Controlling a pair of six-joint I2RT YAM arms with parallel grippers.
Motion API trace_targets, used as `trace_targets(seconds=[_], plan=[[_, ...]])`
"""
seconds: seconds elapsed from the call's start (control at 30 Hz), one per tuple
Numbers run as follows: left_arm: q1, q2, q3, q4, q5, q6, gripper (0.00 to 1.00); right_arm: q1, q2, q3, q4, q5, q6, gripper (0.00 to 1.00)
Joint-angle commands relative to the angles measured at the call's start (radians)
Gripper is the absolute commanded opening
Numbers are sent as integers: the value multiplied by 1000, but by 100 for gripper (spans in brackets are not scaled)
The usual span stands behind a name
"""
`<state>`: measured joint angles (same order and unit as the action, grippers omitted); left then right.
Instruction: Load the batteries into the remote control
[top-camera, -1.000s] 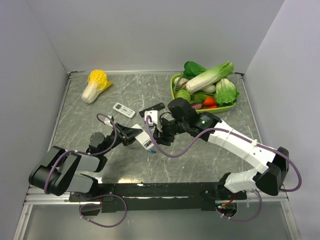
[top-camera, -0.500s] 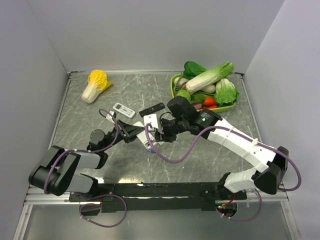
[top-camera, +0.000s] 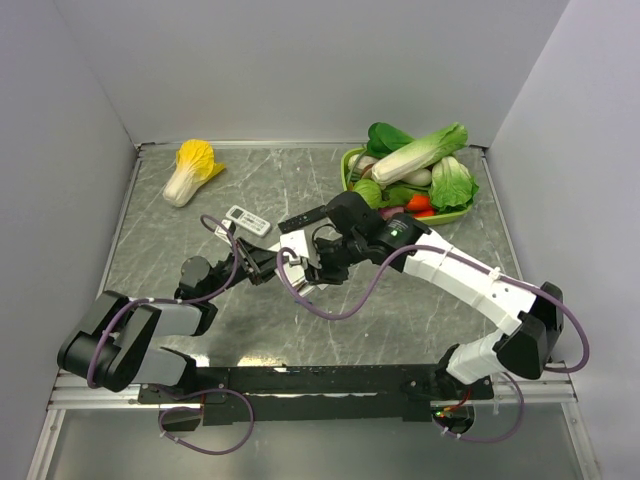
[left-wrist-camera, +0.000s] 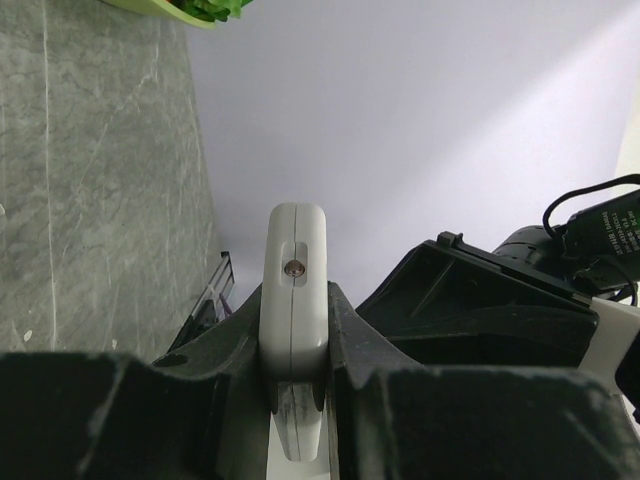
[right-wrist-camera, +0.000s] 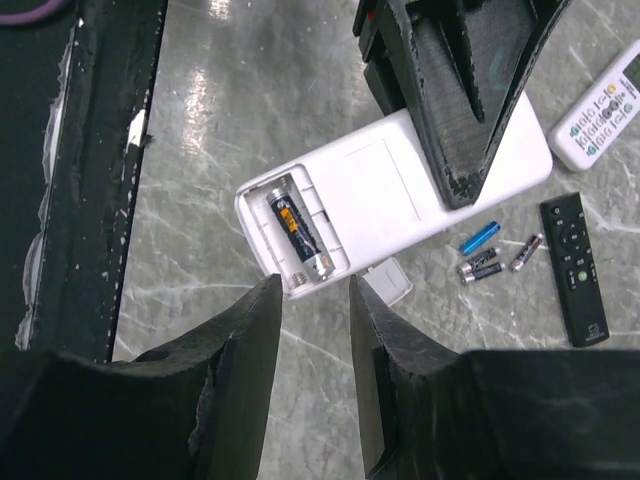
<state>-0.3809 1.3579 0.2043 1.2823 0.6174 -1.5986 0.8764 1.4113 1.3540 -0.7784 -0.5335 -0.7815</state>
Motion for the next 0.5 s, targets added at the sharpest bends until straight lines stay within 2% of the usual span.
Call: trace_targets(seconds=[0.0, 0.47], plan=[[-7, -13, 33, 578, 21, 19, 1, -4, 29, 57, -21, -40, -42, 41], [-6, -2, 49, 580, 38, 17, 1, -4, 74, 73, -27, -56, -55, 41]])
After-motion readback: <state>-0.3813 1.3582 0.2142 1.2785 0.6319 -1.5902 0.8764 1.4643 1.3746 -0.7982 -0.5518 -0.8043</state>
